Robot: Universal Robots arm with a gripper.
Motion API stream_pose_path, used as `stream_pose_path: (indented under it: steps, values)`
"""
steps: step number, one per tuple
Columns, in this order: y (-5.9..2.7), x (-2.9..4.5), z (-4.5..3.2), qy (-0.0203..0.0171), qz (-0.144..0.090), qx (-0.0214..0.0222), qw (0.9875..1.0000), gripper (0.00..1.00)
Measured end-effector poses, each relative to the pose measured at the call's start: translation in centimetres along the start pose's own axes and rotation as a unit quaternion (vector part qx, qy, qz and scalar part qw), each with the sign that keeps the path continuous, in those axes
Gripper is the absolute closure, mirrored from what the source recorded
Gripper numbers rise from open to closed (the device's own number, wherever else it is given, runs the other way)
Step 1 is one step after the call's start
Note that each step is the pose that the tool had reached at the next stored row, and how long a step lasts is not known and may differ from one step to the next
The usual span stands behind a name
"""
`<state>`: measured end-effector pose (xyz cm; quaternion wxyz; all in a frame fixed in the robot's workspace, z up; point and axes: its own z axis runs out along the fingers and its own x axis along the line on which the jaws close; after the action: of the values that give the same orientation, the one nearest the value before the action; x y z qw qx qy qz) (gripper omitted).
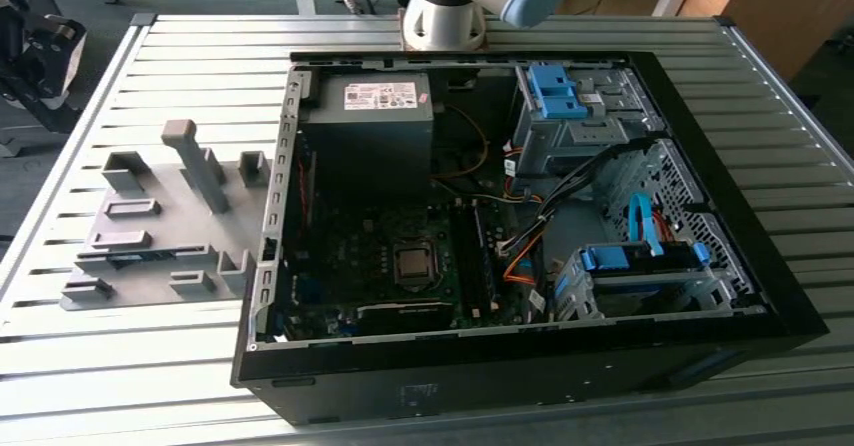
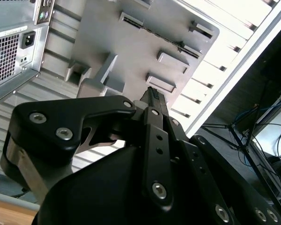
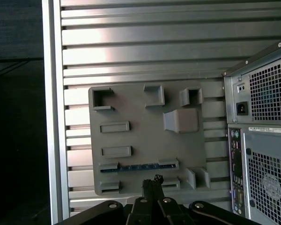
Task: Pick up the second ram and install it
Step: 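Reach for the second ram, then pick up the second ram and move it above second insertion slot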
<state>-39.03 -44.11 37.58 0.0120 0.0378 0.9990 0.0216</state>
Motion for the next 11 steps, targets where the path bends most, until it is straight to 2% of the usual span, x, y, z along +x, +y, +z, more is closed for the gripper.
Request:
stream_pose_path:
  steps: [11]
  values:
    - [0.0, 0.06, 0.0, 0.0, 0.0, 0.0, 1.0, 0.89]
